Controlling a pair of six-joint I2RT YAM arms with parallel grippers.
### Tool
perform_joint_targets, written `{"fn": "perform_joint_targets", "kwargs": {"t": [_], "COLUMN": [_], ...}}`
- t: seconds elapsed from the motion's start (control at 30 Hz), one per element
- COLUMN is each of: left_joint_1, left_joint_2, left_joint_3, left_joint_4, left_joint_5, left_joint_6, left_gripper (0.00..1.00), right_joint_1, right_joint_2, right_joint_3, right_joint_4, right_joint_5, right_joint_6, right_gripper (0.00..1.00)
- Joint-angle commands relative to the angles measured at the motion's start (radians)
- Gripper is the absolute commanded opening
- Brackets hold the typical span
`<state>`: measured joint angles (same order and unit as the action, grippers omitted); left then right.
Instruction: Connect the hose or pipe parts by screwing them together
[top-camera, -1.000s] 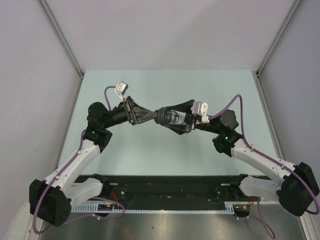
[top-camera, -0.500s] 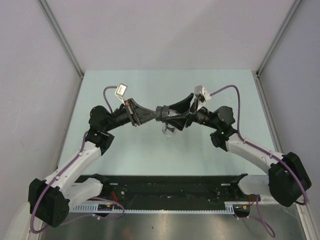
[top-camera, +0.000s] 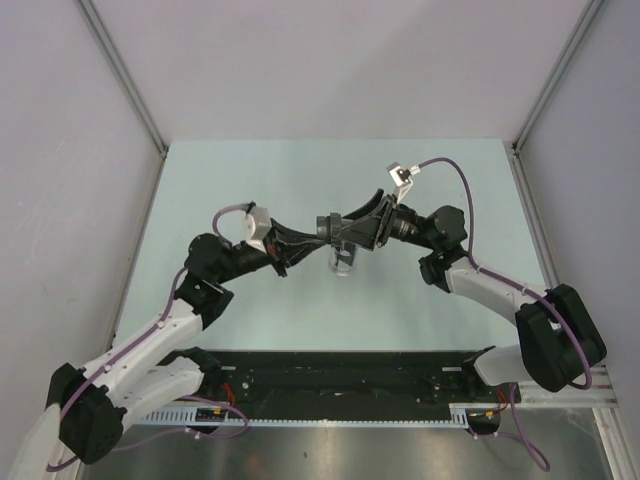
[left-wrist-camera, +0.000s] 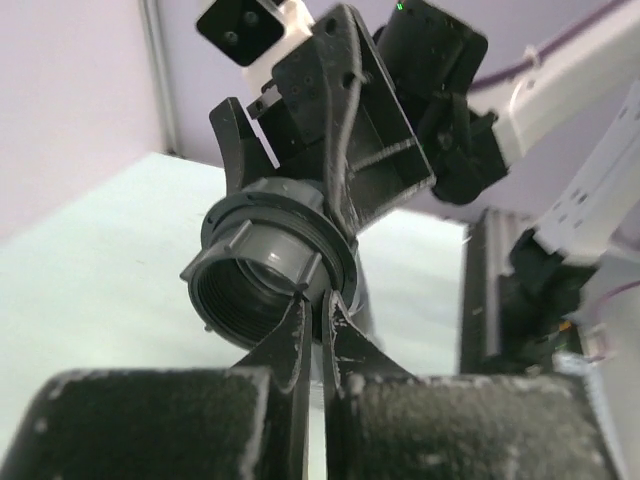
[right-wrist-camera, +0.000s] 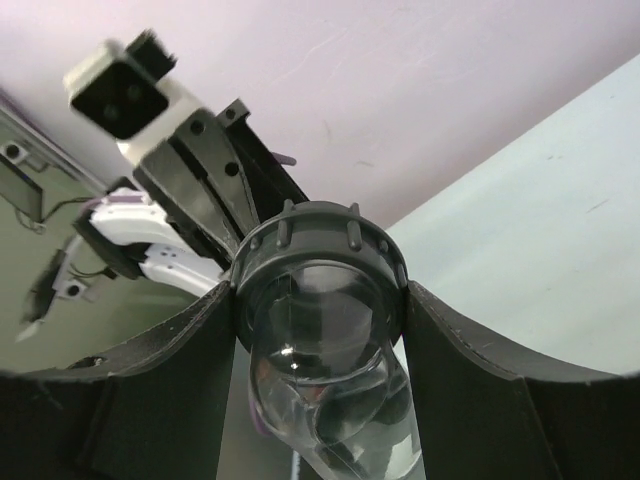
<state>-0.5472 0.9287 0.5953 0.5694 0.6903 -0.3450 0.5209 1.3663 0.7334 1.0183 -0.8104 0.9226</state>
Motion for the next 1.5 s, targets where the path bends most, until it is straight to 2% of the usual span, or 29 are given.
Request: {"fn": "perform_joint_targets", "kwargs": {"t": [0.0, 0.23, 0.43, 0.5, 0.53, 0.57, 0.6, 0.63, 0.67, 0.7, 0.73, 0.8, 0.87, 0.97, 1.0, 1.03, 1.07, 1.1, 1.13, 1.17, 1.2, 1.23, 1.27, 1.3, 1.4, 1.47], "left_joint_1": [-0.094, -0.148, -0.177, -0.18, -0.18, -0.18, -0.18, -0.18, -0.18, -0.18, -0.18, -0.18, -0.178, -0.162, -0.154, -0.14, -0.101, -0.073, -0.038, 0.037, 0.071, 0.102, 0.145, 0.156, 0.159, 0.159], "left_joint_2": [-0.033, -0.004, 0.01, 0.006, -0.001, -0.011, -0.02, -0.031, -0.057, -0.074, -0.092, -0.155, -0.21, -0.226, -0.206, -0.191, -0.171, -0.147, -0.111, -0.091, -0.074, -0.032, -0.013, 0.001, 0.039, 0.05], "left_joint_3": [-0.043, -0.083, -0.071, -0.062, -0.054, -0.052, -0.052, -0.061, -0.068, -0.075, -0.092, -0.107, -0.098, -0.016, 0.062, 0.107, 0.15, 0.182, 0.228, 0.239, 0.259, 0.27, 0.276, 0.273, 0.264, 0.261], "left_joint_4": [-0.026, -0.055, -0.072, -0.074, -0.074, -0.074, -0.075, -0.077, -0.078, -0.083, -0.085, -0.106, -0.141, -0.277, -0.383, -0.437, -0.491, -0.553, -0.562, -0.562, -0.56, -0.554, -0.537, -0.463, -0.354, -0.321], "left_joint_5": [-0.073, -0.184, -0.326, -0.35, -0.366, -0.371, -0.374, -0.385, -0.39, -0.397, -0.412, -0.432, -0.49, -0.522, -0.522, -0.515, -0.497, -0.421, -0.344, -0.271, -0.141, -0.079, -0.017, 0.089, 0.164, 0.189], "left_joint_6": [0.481, 0.823, 0.949, 0.931, 0.895, 0.876, 0.853, 0.815, 0.796, 0.776, 0.732, 0.674, 0.53, 0.303, 0.243, 0.119, 0.053, -0.015, -0.157, -0.234, -0.305, -0.43, -0.481, -0.577, -0.717, -0.753], "left_gripper": [0.0, 0.0, 0.0, 0.01, 0.05, 0.29, 0.44, 0.54, 0.74, 0.83, 0.87, 0.88, 0.88, 0.88, 0.88, 0.88, 0.88, 0.88, 0.89, 0.88, 0.88, 0.88, 0.87, 0.86, 0.86, 0.86], "right_joint_1": [-0.022, -0.036, -0.064, -0.07, -0.078, -0.082, -0.087, -0.1, -0.11, -0.117, -0.137, -0.157, -0.182, -0.191, -0.19, -0.188, -0.18, -0.174, -0.17, -0.147, -0.134, -0.124, -0.107, -0.081, -0.023, 0.007], "right_joint_2": [0.01, 0.046, 0.063, 0.063, 0.063, 0.062, 0.059, 0.057, 0.056, 0.056, 0.051, 0.048, 0.036, 0.001, -0.01, -0.024, -0.051, -0.071, -0.088, -0.131, -0.151, -0.17, -0.189, -0.216, -0.263, -0.28], "right_joint_3": [0.035, 0.038, 0.038, 0.038, 0.038, 0.038, 0.038, 0.038, 0.038, 0.038, 0.038, 0.038, 0.038, 0.038, 0.038, 0.037, 0.038, 0.037, 0.034, 0.031, 0.024, 0.02, 0.011, 0.008, 0.004, 0.003], "right_joint_4": [0.152, 0.167, 0.141, 0.137, 0.132, 0.132, 0.132, 0.132, 0.134, 0.138, 0.14, 0.15, 0.167, 0.164, 0.161, 0.157, 0.14, 0.123, 0.096, 0.076, 0.056, 0.017, 0.005, -0.009, -0.069, -0.124], "right_joint_5": [0.057, 0.047, 0.022, 0.013, 0.011, 0.01, 0.01, 0.01, 0.01, 0.01, 0.008, 0.004, -0.003, -0.019, -0.026, -0.033, -0.038, -0.039, -0.041, -0.036, -0.027, -0.015, 0.0, 0.01, 0.04, 0.063], "right_joint_6": [0.186, 0.356, 0.401, 0.391, 0.387, 0.384, 0.38, 0.377, 0.375, 0.368, 0.366, 0.354, 0.314, 0.187, 0.139, 0.095, -0.006, -0.058, -0.112, -0.245, -0.302, -0.368, -0.469, -0.516, -0.658, -0.729], "right_gripper": [0.0, 0.0, 0.0, 0.0, 0.0, 0.0, 0.0, 0.0, 0.0, 0.0, 0.0, 0.0, 0.0, 0.0, 0.0, 0.0, 0.0, 0.0, 0.0, 0.0, 0.0, 0.0, 0.0, 0.0, 0.0, 0.0]}}
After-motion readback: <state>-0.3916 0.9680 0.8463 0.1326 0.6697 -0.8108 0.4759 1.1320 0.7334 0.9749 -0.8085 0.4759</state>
